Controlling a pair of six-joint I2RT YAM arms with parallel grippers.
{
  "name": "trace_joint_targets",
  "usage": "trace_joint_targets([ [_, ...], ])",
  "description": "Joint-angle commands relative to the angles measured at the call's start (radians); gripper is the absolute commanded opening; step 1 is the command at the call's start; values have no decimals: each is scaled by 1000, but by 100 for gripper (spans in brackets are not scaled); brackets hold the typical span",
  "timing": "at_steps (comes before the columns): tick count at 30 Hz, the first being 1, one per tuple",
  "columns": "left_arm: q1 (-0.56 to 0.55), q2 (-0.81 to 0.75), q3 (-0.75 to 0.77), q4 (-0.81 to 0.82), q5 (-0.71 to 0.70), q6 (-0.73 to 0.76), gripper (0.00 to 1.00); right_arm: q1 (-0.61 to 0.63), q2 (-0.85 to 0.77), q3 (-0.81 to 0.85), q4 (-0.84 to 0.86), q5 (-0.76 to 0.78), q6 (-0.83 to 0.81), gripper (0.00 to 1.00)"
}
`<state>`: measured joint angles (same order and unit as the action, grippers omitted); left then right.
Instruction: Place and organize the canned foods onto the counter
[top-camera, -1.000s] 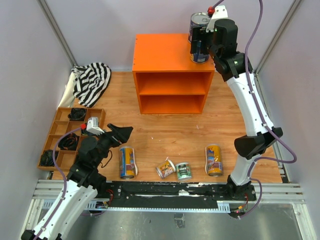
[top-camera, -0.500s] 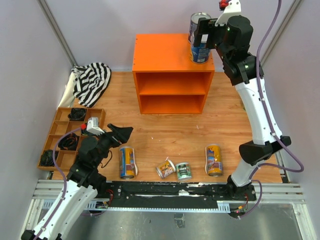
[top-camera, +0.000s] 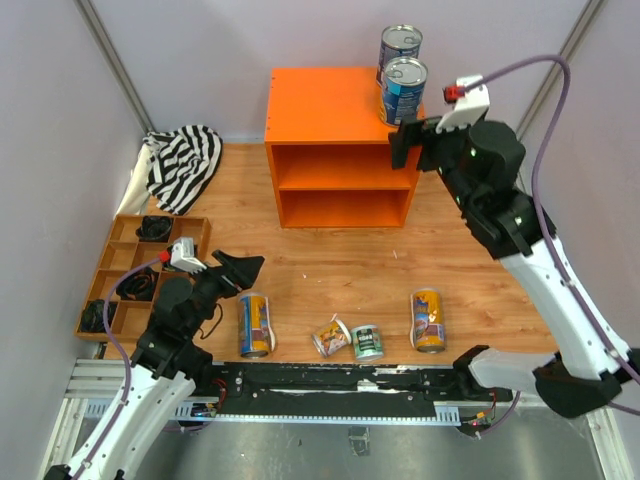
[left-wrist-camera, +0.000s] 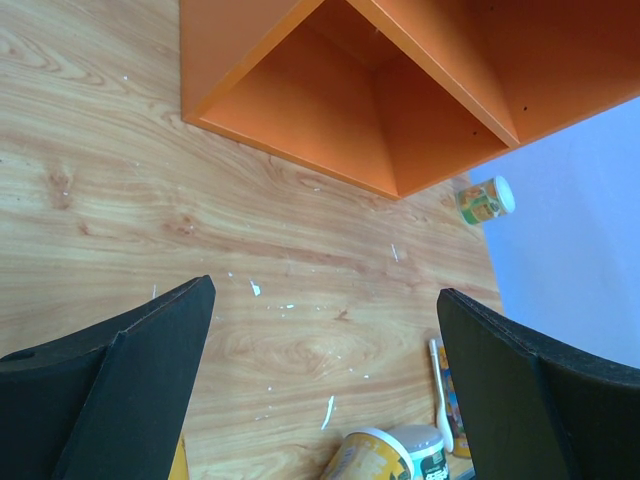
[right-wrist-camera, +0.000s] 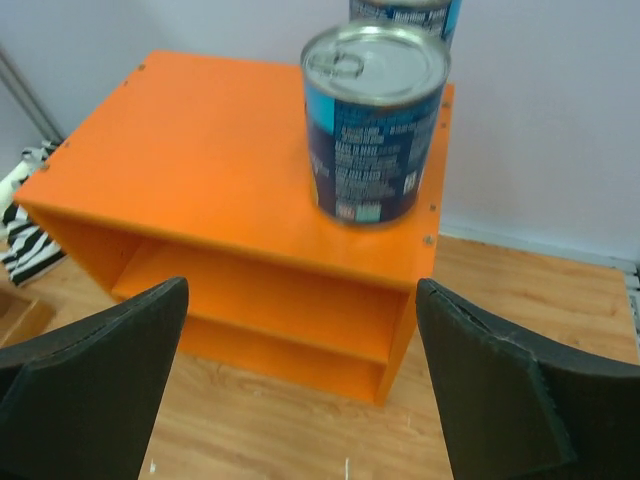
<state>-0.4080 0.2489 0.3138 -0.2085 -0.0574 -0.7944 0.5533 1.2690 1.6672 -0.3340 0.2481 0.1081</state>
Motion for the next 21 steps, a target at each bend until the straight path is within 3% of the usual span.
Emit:
trace_joint_targets([
  [1,-5,-22,4,-17,-7,-9,98,79,-161,-167,47,107,18,96],
  [10,-5,-53,-23,-19,6,-34,98,147,-338,-487,-130,255,142,94],
  [21,-5,-52,-40,24,42,-42,98,146,-437,-859,-229,279,369,97],
])
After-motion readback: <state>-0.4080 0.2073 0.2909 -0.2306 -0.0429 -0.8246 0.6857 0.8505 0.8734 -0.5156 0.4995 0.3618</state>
